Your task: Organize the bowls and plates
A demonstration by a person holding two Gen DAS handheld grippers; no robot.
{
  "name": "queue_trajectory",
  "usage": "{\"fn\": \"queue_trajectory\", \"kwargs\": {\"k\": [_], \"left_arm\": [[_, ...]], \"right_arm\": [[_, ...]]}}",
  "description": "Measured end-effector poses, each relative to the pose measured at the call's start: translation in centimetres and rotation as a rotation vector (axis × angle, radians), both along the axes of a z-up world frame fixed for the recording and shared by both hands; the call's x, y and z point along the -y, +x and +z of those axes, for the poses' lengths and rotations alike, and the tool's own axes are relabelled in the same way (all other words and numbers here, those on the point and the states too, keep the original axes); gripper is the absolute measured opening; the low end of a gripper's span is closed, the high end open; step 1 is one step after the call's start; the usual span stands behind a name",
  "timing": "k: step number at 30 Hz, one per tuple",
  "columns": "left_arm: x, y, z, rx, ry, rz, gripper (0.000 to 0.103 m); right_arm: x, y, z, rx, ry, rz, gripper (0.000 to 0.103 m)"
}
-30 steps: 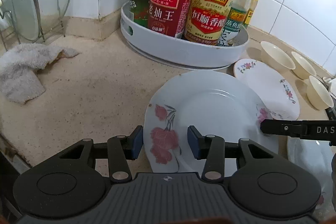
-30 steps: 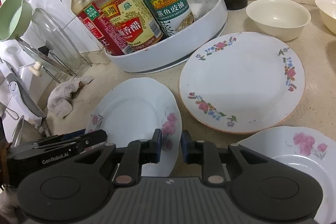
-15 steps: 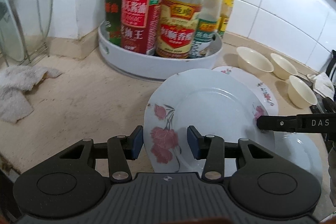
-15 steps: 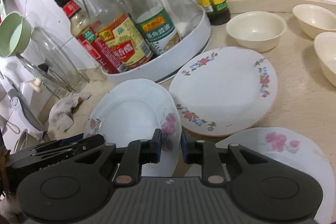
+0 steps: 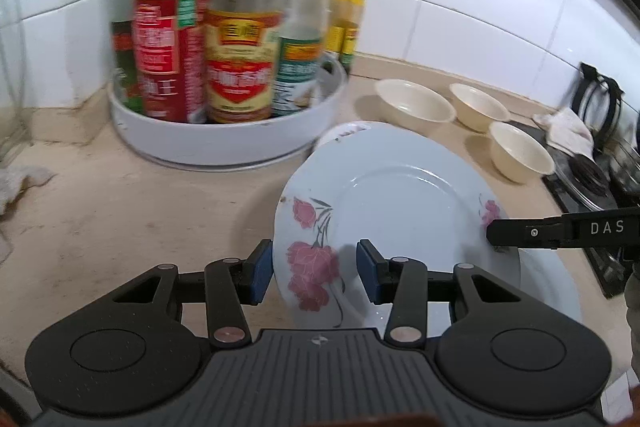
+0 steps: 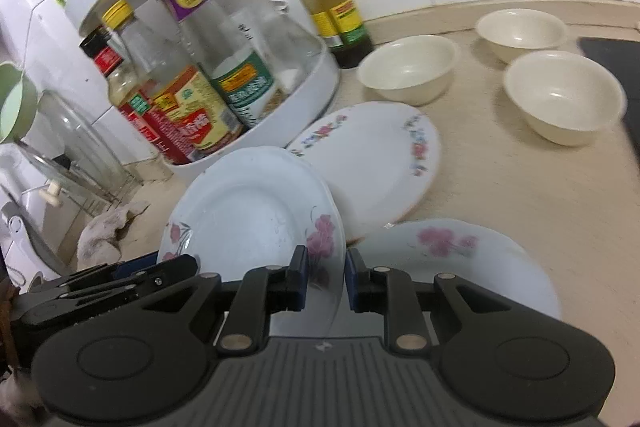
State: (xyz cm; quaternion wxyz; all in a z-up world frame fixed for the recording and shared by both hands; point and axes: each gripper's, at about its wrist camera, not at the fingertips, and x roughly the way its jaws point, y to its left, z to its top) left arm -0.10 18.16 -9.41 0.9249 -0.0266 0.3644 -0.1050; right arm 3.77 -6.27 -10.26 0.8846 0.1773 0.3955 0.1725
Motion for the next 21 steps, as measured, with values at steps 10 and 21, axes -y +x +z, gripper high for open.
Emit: {"fn": "queue_trajectory", "kwargs": {"k": [10,21], "left_arm": [[5.1,-0.4,-0.4,-0.014,0.016,-0.079,0.052],[9.2,-1.1,-1.1,-0.049,0.031,-0.131,0.052]], "right_arm": [[5.0,-1.9,-0.4,-0.022,-0.008,-0.064,0.021],[9.4,-3.3,-0.6,-0.043,-0.015,-0.107,0.021]]}}
